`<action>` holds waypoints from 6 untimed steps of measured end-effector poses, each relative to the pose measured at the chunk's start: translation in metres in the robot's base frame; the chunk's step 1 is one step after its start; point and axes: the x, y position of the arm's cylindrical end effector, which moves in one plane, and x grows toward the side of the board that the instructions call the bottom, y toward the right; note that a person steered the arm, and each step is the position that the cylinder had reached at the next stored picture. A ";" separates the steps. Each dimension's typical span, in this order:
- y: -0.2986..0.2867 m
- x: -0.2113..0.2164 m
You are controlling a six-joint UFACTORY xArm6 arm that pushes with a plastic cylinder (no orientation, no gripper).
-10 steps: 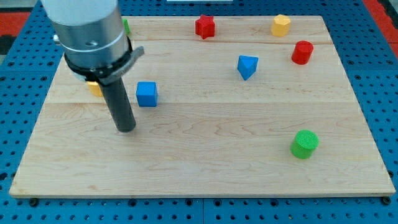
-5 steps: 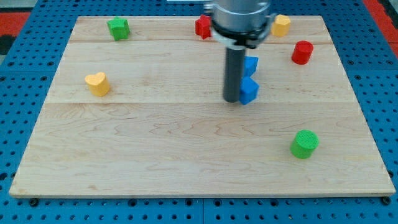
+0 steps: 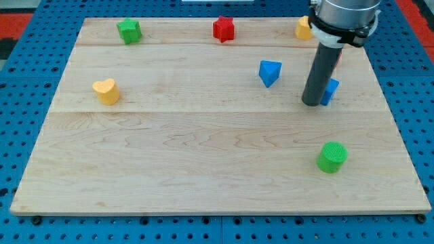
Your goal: Move the blue cube to the bottom of the red circle
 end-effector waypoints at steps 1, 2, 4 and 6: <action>-0.052 0.000; -0.036 -0.036; 0.033 -0.031; -0.039 -0.024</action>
